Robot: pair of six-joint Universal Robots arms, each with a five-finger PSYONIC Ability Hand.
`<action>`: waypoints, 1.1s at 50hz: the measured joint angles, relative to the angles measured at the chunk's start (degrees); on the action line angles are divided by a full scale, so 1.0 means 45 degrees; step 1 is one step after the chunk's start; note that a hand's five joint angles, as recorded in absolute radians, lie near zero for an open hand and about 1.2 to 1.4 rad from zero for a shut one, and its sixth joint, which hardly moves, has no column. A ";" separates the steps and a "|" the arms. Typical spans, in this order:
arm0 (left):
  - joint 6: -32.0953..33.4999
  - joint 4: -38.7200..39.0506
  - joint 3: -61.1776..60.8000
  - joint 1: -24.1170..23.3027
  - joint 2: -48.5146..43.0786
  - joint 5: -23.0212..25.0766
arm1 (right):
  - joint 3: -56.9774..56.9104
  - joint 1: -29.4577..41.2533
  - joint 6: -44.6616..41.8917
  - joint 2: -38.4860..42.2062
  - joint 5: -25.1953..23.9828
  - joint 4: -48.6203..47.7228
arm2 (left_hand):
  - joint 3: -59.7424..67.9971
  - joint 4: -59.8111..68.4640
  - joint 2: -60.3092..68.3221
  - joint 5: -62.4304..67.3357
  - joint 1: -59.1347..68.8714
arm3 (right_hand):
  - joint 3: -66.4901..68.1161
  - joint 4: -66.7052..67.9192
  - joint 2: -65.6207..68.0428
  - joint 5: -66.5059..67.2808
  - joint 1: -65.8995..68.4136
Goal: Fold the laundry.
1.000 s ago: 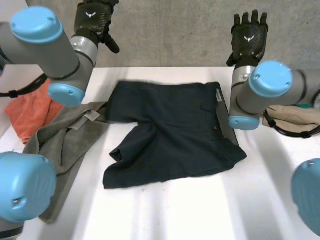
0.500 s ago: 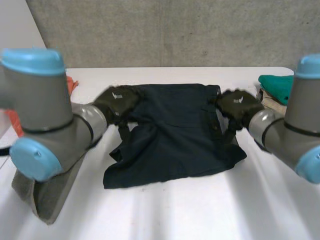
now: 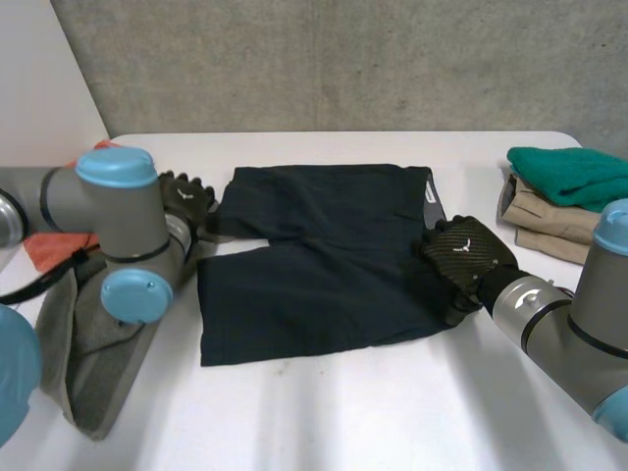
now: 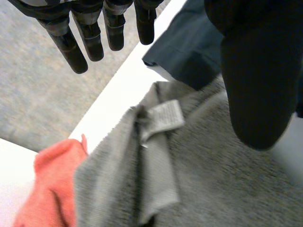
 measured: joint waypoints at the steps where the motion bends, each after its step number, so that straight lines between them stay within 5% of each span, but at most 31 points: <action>1: 0.0021 -0.0065 -0.0004 0.0000 0.0122 0.0070 | 0.0070 -0.0008 -0.0133 0.0001 -0.0016 -0.0121 | 0.0000 0.0000 0.0000 -0.0001 0.0000 | 0.0543 0.0569 0.0582 0.0528 0.0583; 7: -0.0485 -0.0539 -0.0859 -0.0292 0.1410 0.0862 | 0.0315 -0.0168 -0.0944 0.0187 -0.0141 -0.0420 | 0.0000 0.0000 0.0000 -0.0001 0.0000 | 0.2294 0.2300 0.2271 0.2203 0.2234; 21: -0.1630 -0.0550 -0.6095 -0.0621 0.6192 0.3679 | 0.0435 -0.0885 -0.2458 0.1304 -0.1223 -0.0685 | 0.0106 0.0185 0.0118 0.0072 0.0142 | 0.1105 0.1128 0.1111 0.0765 0.1139; 27: -0.1544 -0.1130 -0.7956 -0.0765 0.7138 0.4515 | 0.0162 -0.0881 -0.2246 0.1769 -0.1240 -0.1381 | 0.2451 0.2640 0.2538 0.2369 0.2885 | 0.5499 0.5523 0.5614 0.5245 0.5240; 33: -0.1366 -0.1298 -0.9021 -0.0890 0.7198 0.4629 | -0.0116 -0.0749 -0.1827 0.1841 -0.1158 -0.1730 | 0.3629 0.3817 0.3710 0.3525 0.4042 | 0.8926 0.9077 0.8886 0.8653 0.7873; 55: 0.0290 0.0885 -0.8802 -0.0467 0.4230 0.3934 | -0.0949 0.0192 0.2150 0.0965 0.0054 -0.1255 | 0.4382 0.4446 0.4368 0.4156 0.4606 | 0.9058 0.9230 0.8886 0.8951 0.7874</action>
